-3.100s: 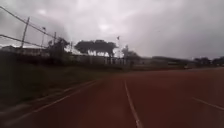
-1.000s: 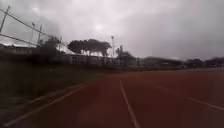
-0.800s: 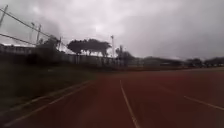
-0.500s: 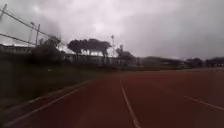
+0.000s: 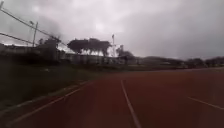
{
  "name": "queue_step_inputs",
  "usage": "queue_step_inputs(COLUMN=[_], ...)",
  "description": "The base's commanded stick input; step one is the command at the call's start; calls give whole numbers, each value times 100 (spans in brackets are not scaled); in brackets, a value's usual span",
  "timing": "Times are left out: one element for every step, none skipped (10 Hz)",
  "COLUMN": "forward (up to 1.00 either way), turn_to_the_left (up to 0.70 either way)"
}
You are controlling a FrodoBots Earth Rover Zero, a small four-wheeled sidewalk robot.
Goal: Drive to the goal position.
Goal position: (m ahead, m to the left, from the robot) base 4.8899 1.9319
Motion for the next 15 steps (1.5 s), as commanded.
queue_step_inputs(forward=[50, 50, 50, 50, 50, 50, 50, 50, 50, 50, 50, 50, 50, 50, 50], turn_to_the_left=[0, 0, 0, 0, 0, 0, 0, 0, 0, 0, 0, 0, 0, 0, 0])
